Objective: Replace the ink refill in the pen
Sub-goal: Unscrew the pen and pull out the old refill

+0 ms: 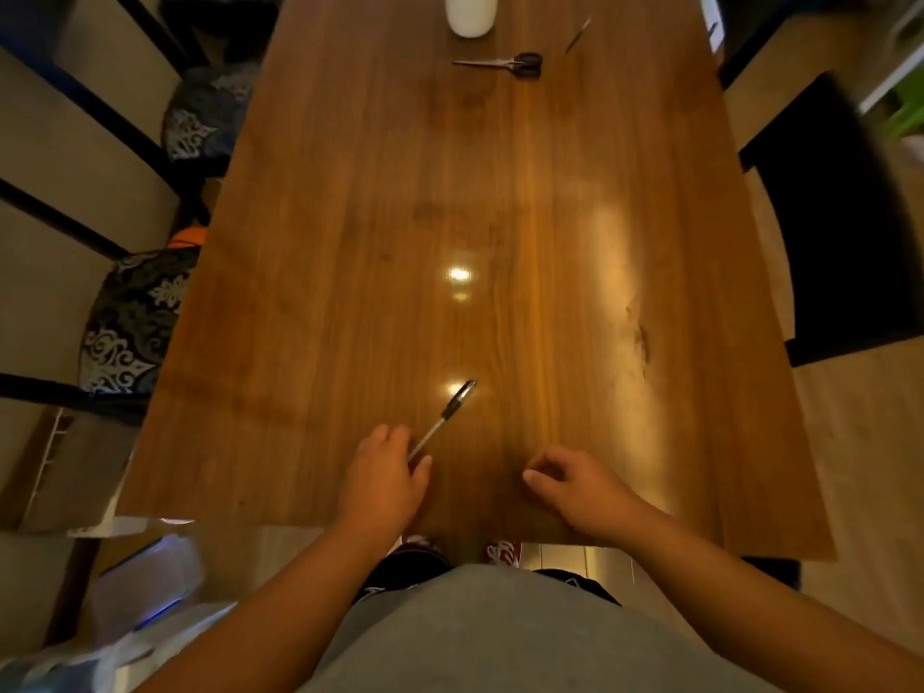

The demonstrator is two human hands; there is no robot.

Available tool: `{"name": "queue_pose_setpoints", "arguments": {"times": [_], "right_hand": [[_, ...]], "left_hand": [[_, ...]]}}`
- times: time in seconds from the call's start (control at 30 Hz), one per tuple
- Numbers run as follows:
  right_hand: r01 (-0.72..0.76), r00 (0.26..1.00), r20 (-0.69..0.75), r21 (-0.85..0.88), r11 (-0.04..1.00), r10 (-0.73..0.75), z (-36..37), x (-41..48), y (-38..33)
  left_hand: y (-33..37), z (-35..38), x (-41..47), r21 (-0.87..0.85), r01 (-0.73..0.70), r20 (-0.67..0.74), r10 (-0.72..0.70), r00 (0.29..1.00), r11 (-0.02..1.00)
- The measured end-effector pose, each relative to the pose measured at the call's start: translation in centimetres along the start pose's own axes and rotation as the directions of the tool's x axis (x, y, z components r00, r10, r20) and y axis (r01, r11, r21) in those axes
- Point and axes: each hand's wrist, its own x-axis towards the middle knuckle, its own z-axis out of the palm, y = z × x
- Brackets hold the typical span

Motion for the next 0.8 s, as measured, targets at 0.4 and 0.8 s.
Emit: {"name": "queue_pose_setpoints", "arguments": {"times": [0.4, 0.8], "right_hand": [[-0.135, 0.988, -0.051, 0.182, 0.974, 0.147, 0.7, 6.7, -4.3], [-0.152, 0.980, -0.069, 0.355, 0.923, 0.188, 1.0, 8.1, -6.5]], "left_hand": [[0.3, 0.1, 7.4, 0.147, -0.168, 0.248, 0.128, 0.960, 0.975], [1.0, -1.7, 6.8, 0.003, -0.315, 0.344, 0.295, 0.891, 0.949]]}}
